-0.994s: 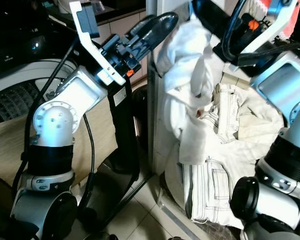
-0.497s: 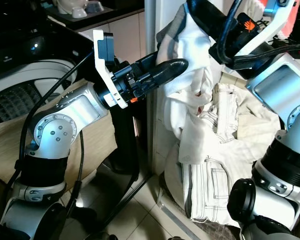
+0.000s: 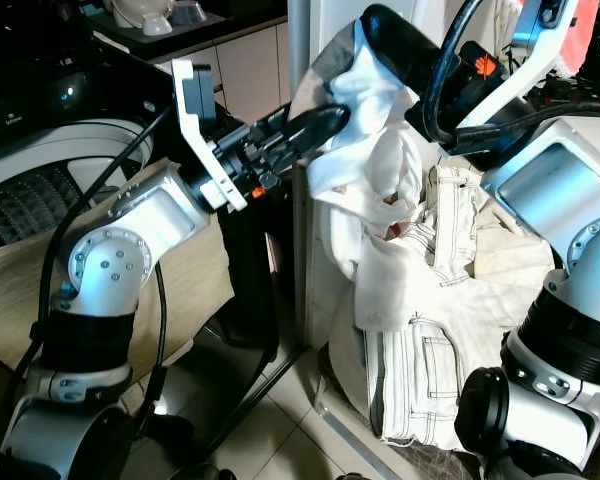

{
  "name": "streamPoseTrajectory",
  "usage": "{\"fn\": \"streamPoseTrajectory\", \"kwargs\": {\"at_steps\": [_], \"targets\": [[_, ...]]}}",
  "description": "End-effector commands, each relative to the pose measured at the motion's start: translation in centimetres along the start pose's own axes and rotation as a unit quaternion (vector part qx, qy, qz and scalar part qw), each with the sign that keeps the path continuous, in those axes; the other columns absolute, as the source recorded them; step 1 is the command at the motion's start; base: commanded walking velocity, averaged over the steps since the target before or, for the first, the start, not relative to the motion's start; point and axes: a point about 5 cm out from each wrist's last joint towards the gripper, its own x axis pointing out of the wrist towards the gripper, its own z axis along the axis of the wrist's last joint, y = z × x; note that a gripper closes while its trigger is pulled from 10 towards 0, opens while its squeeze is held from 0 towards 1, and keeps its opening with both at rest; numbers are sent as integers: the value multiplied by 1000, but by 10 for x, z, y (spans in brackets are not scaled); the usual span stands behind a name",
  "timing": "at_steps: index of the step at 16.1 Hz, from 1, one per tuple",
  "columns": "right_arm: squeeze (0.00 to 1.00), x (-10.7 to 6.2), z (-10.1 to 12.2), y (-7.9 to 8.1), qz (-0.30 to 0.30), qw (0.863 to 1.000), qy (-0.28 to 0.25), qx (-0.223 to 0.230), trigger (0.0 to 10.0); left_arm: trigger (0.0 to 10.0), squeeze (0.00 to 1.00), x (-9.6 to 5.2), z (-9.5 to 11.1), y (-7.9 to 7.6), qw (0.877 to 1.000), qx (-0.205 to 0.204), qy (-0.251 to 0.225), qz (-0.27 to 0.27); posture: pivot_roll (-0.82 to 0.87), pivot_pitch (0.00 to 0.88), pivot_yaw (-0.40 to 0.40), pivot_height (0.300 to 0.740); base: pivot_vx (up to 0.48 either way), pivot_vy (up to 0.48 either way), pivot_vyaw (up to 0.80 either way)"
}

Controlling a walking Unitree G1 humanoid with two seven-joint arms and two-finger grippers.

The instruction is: Clothes washing

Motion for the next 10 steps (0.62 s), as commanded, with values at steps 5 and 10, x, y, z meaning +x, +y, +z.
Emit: {"fn": "streamPoseTrajectory", "kwargs": {"at_steps": [5,10], "targets": [[0,0,2,3,4,1000,-4,-8,0,0,0,-1,-1,4,1000,10,11,21,-125,0,82,740,0,0,0],[0,1,2,1,-4,1000,-6,-11,0,0,0,-5,4,9,999,12,-2,35,-115,0,81,740,0,0,0]]}}
